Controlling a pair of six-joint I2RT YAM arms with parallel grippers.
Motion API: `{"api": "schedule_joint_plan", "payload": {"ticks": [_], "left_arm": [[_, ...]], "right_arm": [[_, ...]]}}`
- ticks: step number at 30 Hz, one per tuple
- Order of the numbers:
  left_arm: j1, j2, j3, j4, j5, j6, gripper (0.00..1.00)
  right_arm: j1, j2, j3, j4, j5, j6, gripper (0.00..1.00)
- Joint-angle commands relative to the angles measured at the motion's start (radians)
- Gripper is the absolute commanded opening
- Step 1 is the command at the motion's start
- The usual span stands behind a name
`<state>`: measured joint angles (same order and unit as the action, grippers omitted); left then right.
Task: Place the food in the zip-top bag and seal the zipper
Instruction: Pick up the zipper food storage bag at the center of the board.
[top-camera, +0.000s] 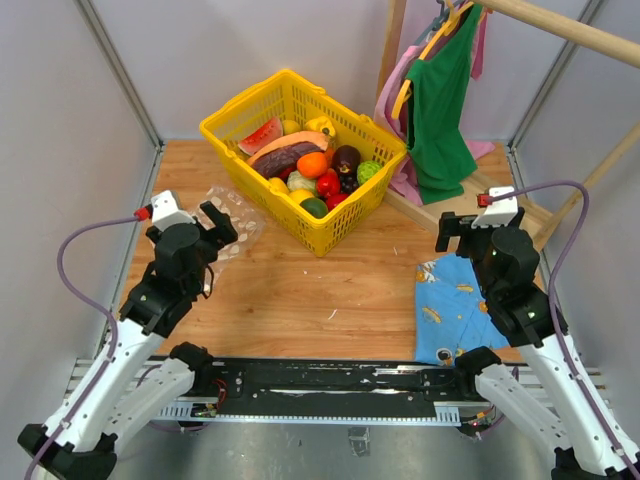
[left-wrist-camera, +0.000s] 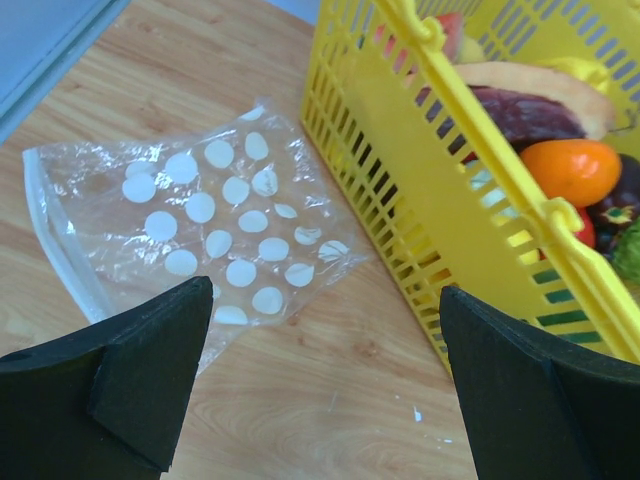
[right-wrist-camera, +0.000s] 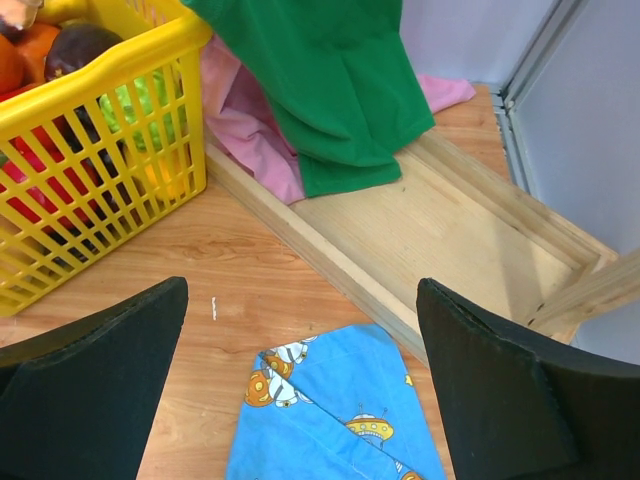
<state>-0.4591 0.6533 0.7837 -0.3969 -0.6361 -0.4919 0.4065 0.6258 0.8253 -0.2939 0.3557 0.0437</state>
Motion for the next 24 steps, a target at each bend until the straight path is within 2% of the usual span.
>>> {"api": "schedule_joint_plan", "payload": {"ticks": [1,10,16,24], "left_arm": [[0.060,0.089,-0.025,0.025,-0.037,-0.089,0.99],[0.447,0.239,-0.154,0.052,0.305,-0.266,0.99],[0.583,0.214,-0.233,0.073,0.377,-0.334,0.99],[0.785,0.227,-0.312,0.156,0.548,-0.354,0.99]], "right_arm": [[0.021,0.001,-0.028,0.052,-0.043,-0.006,0.98],[0.038,-0.055,-0.103,0.099,-0.102,0.038,0.98],[0.080,-0.054,-0.122,0.131,-0.108,-0.011,0.98],[0.138,-0.076,-0.151,0.161,-0.080,-0.082,0.98]]}}
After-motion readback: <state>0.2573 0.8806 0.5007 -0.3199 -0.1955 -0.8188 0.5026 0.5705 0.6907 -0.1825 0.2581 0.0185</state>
